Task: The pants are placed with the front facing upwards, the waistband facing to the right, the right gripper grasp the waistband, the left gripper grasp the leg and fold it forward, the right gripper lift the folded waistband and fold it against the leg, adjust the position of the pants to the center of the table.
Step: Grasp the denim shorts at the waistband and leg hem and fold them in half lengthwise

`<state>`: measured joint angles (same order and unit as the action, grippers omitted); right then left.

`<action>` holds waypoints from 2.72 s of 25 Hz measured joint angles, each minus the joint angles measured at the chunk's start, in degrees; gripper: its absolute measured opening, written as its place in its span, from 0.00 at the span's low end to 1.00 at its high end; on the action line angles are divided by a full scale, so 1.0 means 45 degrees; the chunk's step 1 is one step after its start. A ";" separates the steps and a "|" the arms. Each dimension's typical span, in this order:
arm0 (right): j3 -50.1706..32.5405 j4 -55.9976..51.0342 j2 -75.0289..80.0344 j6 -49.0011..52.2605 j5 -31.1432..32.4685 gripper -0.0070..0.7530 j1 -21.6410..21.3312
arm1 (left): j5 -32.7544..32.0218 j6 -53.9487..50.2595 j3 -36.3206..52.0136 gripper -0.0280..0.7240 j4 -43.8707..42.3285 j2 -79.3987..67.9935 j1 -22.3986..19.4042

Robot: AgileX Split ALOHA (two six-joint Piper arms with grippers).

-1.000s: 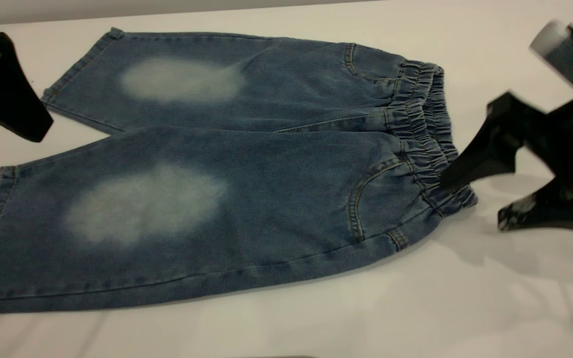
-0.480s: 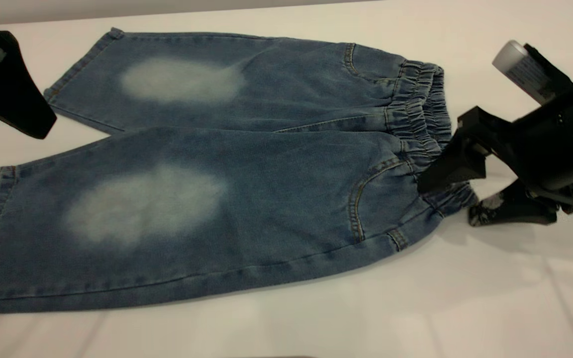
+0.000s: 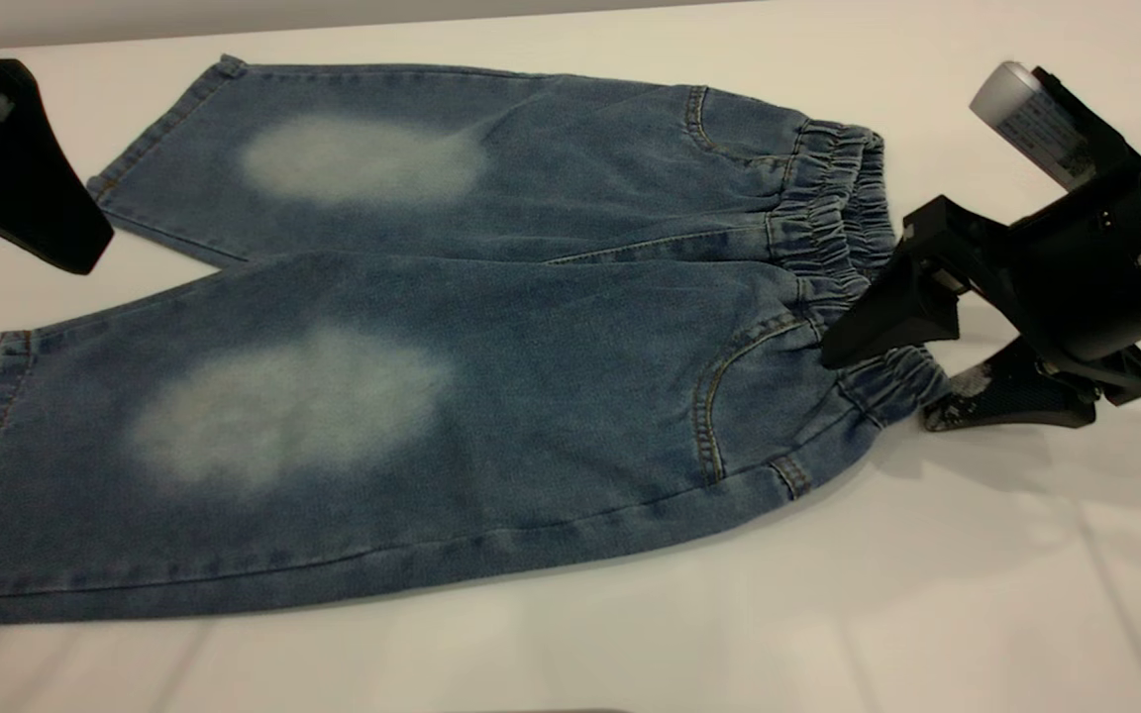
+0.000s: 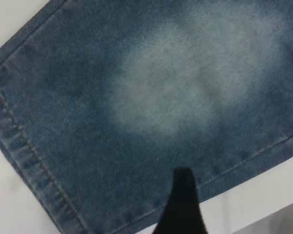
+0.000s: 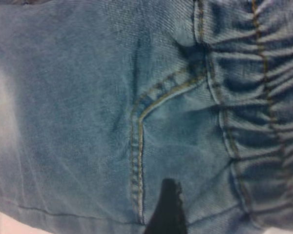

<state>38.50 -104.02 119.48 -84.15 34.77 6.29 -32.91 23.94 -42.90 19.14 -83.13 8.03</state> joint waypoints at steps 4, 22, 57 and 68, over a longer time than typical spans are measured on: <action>0.0130 -0.0062 0.0285 -0.0018 0.0334 0.71 0.0000 | 0.0000 0.0000 0.0000 0.76 0.0000 0.0000 0.0000; 0.0403 -0.0075 0.0623 -0.0235 0.0900 0.06 0.0000 | -0.0229 -0.0513 0.0050 0.76 -0.2396 -0.0142 0.0000; 0.0403 -0.0075 0.0623 -0.0484 0.1175 0.06 0.0000 | 0.4769 -0.0732 0.2858 0.56 -0.8730 -0.6033 0.0000; 0.0414 0.0194 0.0623 -0.0510 0.2446 0.06 -0.0046 | 0.4853 -0.0965 0.2814 0.07 -0.9157 -0.5854 0.0000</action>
<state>40.36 -103.15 122.29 -86.45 45.78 6.09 -11.07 19.60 -30.24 -22.07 -109.48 8.03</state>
